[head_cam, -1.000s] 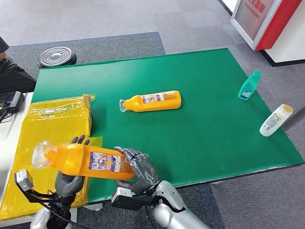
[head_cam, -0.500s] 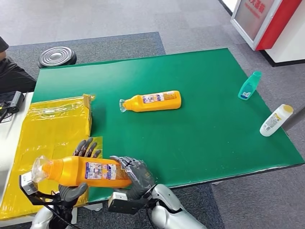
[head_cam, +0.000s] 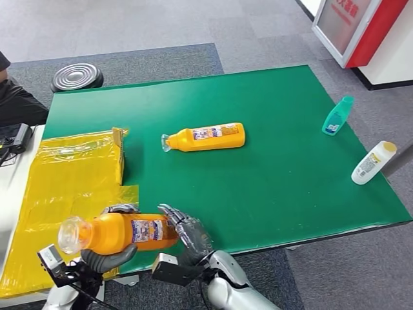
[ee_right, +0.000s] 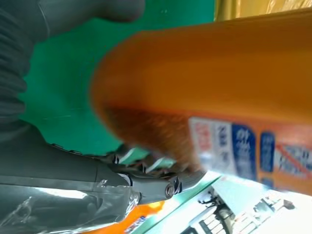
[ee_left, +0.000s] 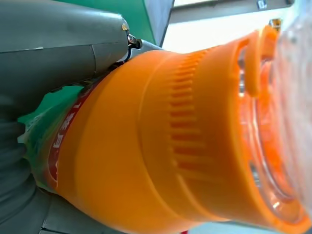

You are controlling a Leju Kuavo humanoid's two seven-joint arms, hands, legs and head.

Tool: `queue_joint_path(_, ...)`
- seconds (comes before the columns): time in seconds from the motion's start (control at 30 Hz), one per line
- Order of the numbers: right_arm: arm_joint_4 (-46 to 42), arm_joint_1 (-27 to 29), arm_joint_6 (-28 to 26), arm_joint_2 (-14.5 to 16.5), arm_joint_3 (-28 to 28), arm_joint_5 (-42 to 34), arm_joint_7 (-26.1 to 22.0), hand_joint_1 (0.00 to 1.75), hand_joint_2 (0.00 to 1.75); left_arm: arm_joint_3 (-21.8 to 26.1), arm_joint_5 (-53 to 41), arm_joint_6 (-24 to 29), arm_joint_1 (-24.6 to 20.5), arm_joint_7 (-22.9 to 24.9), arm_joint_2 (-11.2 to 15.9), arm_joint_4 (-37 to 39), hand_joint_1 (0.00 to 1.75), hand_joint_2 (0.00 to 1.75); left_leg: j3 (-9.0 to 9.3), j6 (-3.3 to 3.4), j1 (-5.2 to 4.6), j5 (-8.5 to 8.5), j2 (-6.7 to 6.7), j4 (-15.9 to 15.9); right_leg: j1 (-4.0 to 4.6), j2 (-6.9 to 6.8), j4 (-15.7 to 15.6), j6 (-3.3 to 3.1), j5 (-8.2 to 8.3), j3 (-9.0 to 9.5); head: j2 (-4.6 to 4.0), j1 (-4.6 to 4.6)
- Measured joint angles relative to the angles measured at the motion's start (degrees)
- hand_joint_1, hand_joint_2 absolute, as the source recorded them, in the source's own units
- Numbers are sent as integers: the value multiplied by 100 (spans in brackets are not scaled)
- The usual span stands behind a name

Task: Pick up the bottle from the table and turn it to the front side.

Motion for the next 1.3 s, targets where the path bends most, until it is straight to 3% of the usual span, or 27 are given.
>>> queue_joint_path(0.17, -161, 116, 6, -18, -182, -148, -43, 0, 175, -36, -454, 625, 2, 28, -32, -256, 175, 175, 0, -1, 0, 0, 0, 0, 1, 0, 0, -1, 0, -1, 1, -1)
queue_joint_path(0.27, -422, 257, 64, -68, -306, -273, -44, 0, 175, -34, -1055, 1366, 5, 188, -29, -430, 175, 175, 0, -1, 1, 0, 0, 0, 2, 0, 0, -1, 0, 0, 1, 0)
queue_joint_path(0.37, -939, 549, 168, -185, -504, -390, 25, 0, 175, -11, -2395, 2572, -1, 769, 93, -649, 175, 175, -1, -1, 1, 0, 0, 0, 1, -1, 0, 0, -1, -1, 1, 1)
queue_joint_path(0.47, -1537, 894, 283, -335, -801, -455, 106, 0, 175, 75, -3401, 3193, -44, 1362, 315, -821, 175, 175, -1, -3, 1, -2, -1, 0, 1, 0, 0, -1, -1, -3, 1, 0)
queue_joint_path(0.6, -2045, 1151, 356, -472, -1100, -484, 123, 0, 175, 191, -3672, 3327, -93, 1552, 540, -928, 175, 175, -2, -4, 2, -2, 0, 0, 2, 0, 0, -1, -1, -4, 0, 0)
queue_joint_path(0.77, -2330, 1283, 381, -508, -1260, -494, 123, 0, 175, 219, -3783, 3353, -113, 1624, 627, -978, 175, 175, -2, -4, 2, -2, 0, 0, 2, 0, 0, -1, 0, -4, 1, -1)
queue_joint_path(0.93, -2676, 1534, 727, -551, -1606, -1138, -166, 0, 175, 261, -5303, 3544, -215, 2674, 920, -960, 175, 175, -3, -5, 2, -2, 0, 0, 4, 0, 0, -2, 0, -8, 1, -1)
queue_joint_path(1.1, -2854, 1740, 1264, -586, -1997, -1336, -702, 0, 175, 280, -6785, 3332, -741, 3212, 1264, -516, 175, 175, -7, -10, 8, 2, 0, 0, 12, 0, 0, -9, 4, -12, 1, -1)
queue_joint_path(1.3, -2657, 1706, 1302, -569, -2113, -1402, -898, 0, 175, -76, -7616, 3062, -1477, 3704, 1298, 638, 175, 175, -7, -12, 8, 8, 0, 0, 11, 0, 0, -16, 14, -12, 1, 0)
